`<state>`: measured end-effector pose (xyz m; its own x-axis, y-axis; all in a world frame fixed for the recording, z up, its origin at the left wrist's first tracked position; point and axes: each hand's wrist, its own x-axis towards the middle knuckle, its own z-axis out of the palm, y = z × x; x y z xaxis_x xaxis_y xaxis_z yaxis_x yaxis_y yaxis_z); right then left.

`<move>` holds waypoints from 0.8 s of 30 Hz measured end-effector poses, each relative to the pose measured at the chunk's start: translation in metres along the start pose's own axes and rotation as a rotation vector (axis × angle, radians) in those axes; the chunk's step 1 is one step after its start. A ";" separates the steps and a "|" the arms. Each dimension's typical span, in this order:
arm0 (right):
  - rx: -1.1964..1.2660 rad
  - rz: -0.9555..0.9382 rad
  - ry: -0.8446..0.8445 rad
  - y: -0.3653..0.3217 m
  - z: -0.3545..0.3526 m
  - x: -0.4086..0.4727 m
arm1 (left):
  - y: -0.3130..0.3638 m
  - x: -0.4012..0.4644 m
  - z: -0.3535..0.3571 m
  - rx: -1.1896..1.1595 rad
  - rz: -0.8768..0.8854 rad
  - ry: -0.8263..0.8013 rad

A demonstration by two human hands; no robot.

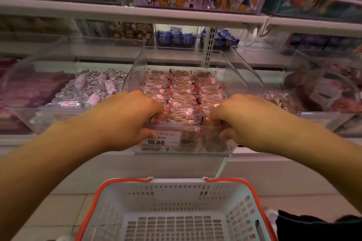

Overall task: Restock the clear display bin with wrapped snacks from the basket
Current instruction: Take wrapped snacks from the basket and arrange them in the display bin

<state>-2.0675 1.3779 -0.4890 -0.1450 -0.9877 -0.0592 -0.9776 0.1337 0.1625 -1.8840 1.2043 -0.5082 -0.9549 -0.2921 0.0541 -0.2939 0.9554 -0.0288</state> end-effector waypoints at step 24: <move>0.207 0.151 0.289 0.035 0.042 0.037 | -0.002 0.039 0.027 -0.007 -0.175 0.246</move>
<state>-2.1131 1.3495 -0.5271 -0.2693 -0.9340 0.2348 -0.9630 0.2635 -0.0562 -1.9218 1.1903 -0.5331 -0.8503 -0.4338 0.2980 -0.4520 0.8920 0.0089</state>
